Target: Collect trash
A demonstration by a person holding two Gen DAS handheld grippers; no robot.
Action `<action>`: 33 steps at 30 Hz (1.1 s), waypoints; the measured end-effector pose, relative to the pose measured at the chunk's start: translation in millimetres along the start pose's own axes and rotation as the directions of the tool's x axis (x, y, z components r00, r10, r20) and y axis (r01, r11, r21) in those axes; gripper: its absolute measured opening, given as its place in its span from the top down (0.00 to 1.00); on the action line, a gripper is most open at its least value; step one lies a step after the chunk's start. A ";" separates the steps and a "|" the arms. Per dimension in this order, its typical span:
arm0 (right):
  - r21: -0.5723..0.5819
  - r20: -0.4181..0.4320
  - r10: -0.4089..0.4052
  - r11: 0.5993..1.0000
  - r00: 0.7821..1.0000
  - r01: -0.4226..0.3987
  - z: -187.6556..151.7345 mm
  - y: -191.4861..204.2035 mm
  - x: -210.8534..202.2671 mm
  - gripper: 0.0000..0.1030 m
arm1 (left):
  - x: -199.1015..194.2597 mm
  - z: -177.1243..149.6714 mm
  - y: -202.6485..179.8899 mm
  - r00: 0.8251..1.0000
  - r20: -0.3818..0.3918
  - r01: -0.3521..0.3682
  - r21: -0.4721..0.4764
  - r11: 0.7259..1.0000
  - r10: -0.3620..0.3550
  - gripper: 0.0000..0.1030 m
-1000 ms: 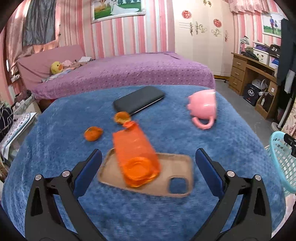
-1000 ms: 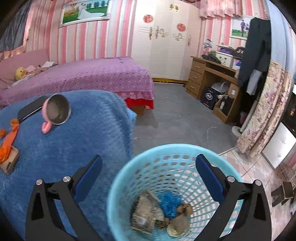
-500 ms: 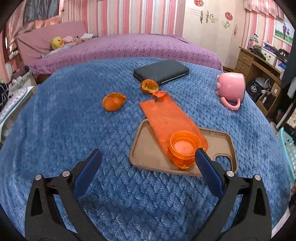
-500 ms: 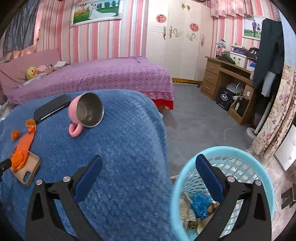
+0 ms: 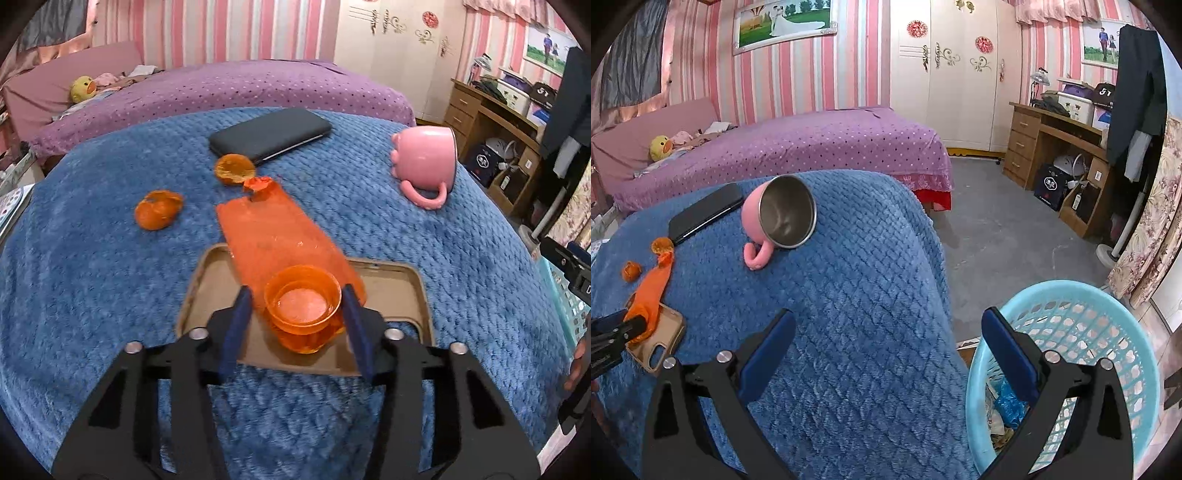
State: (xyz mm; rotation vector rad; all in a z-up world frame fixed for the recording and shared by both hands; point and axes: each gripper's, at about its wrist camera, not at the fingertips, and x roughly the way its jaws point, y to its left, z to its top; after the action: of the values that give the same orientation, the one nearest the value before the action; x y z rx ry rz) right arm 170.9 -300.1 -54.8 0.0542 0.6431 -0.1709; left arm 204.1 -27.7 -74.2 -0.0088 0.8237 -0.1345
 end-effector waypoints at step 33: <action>-0.227 -0.068 0.270 0.933 0.960 -0.278 -18.6 193.4 -2.2 0.05 | -42.0 -7.7 140.3 0.984 0.054 -0.159 -0.167 0.973 0.170 0.62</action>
State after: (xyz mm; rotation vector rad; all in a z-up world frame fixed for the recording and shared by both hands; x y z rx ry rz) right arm 192.0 -107.5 -68.8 -0.0810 0.6808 0.1775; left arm 186.5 117.0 -57.2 -0.0974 0.7617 0.0895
